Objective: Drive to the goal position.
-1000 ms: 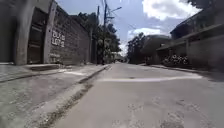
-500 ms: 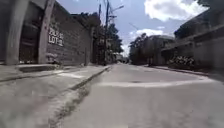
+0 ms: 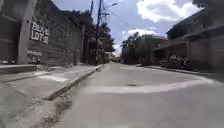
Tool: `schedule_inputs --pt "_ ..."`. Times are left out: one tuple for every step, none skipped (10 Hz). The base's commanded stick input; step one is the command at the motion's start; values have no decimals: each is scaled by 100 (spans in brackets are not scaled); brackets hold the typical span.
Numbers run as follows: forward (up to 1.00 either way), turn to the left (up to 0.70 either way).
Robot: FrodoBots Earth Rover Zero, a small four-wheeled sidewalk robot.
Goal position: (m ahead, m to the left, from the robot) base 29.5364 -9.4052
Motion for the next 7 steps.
schedule_inputs --pt "100 0" --pt "100 0" --pt "100 0" --pt "100 0" --pt "100 0" --pt "100 0" --pt "100 -2"
